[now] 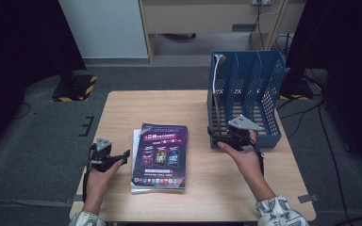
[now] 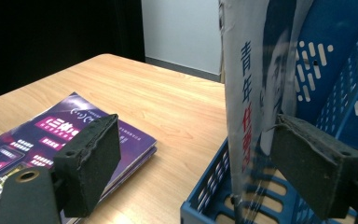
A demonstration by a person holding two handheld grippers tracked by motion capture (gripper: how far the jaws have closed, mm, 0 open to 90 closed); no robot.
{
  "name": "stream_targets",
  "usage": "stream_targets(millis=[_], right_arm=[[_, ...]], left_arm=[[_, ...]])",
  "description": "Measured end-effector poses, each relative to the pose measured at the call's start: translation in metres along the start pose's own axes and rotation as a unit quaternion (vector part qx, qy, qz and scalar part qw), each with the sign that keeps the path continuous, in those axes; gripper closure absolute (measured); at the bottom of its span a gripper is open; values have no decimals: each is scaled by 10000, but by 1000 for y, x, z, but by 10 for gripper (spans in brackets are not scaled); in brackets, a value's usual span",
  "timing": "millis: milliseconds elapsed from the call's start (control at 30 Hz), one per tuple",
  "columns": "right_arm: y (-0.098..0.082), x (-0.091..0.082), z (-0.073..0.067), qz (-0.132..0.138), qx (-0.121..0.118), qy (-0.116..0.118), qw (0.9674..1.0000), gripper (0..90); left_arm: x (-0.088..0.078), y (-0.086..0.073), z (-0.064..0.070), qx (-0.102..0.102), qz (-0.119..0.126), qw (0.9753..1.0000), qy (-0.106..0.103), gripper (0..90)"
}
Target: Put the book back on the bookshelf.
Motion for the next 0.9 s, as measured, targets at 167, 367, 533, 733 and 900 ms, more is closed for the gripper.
stream_targets(millis=[167,367,533,733,900], right_arm=[[-11,-2,-4,-51,19,60,10000,186],[-21,-3,-11,-149,-47,89,9998,222],[-28,-2,-18,-217,-76,160,9996,241],[-35,3,-28,-392,-145,422,9982,331],[-37,7,-37,-473,-290,542,9970,384]], left_arm=[[1,1,5,63,0,10000,-52,148],[0,1,7,115,5,9999,-80,147],[0,2,11,189,-2,9998,-104,148],[-2,3,19,306,38,9994,-178,149],[-5,5,27,375,80,9989,-259,157]])
Point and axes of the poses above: each handheld gripper's, and its own axes: x roughly forward along the jaws, y roughly out of its top, z roughly to its right, the point moved 2 cm from there along x, roughly forward along the jaws, and after that the axes turned 6 degrees about y, right-handed, at the moved point
